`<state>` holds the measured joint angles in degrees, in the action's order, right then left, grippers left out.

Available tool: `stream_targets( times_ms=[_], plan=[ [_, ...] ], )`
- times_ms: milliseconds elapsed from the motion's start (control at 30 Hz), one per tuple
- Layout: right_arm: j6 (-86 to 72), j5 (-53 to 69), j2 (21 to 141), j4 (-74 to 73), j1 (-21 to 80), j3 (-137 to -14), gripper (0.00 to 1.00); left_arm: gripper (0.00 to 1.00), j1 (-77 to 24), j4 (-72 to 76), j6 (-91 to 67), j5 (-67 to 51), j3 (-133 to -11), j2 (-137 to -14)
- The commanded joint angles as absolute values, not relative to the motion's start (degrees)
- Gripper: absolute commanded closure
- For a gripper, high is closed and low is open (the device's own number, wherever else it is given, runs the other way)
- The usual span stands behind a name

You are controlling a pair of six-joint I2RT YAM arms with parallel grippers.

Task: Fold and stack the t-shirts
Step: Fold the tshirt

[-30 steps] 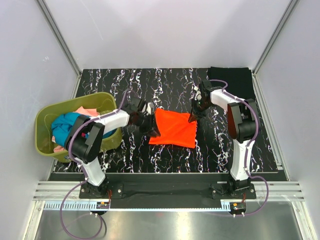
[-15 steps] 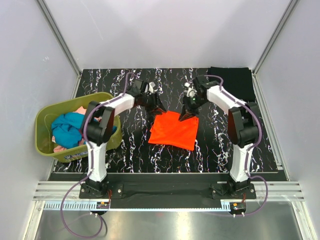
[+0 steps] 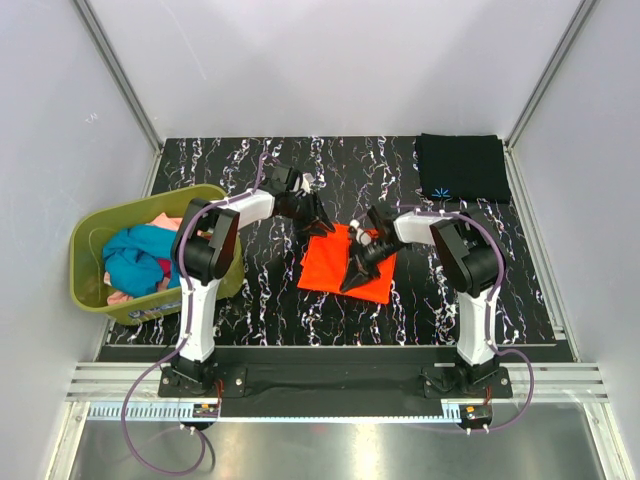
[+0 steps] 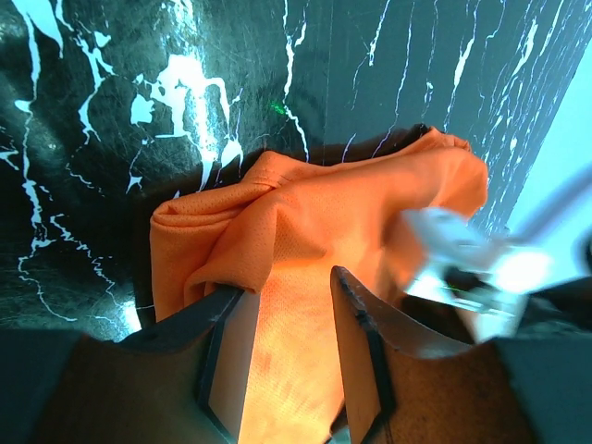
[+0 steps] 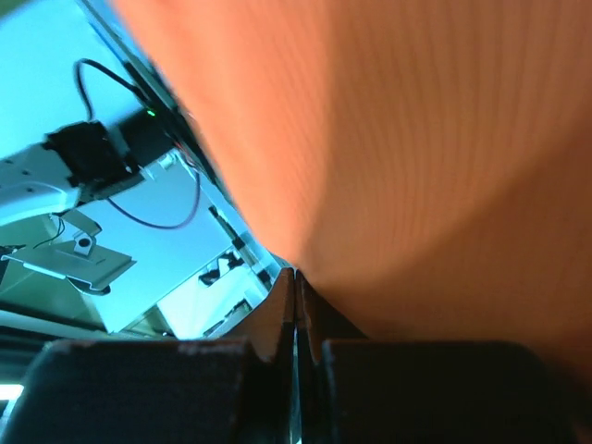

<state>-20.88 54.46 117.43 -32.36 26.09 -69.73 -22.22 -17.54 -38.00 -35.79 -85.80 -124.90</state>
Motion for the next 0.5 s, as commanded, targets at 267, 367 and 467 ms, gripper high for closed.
stream_targets(
  times_ms=[267, 367, 467],
  plan=[
    [-17.14, 52.12, 110.84, -37.61, 26.02, -74.61, 1.0, 0.57, -21.88, -21.88, -35.33, -32.34, -86.13, -125.33],
    [-19.51, 53.17, 108.9, -34.47, 25.93, -71.82, 1.0, 0.57, -21.88, -22.06, -35.33, -32.26, -85.61, -125.33],
    [-21.62, 52.91, 108.63, -28.93, 25.93, -64.8, 1.0, 0.57, -21.88, -22.41, -35.07, -32.08, -85.6, -125.33]
  ],
)
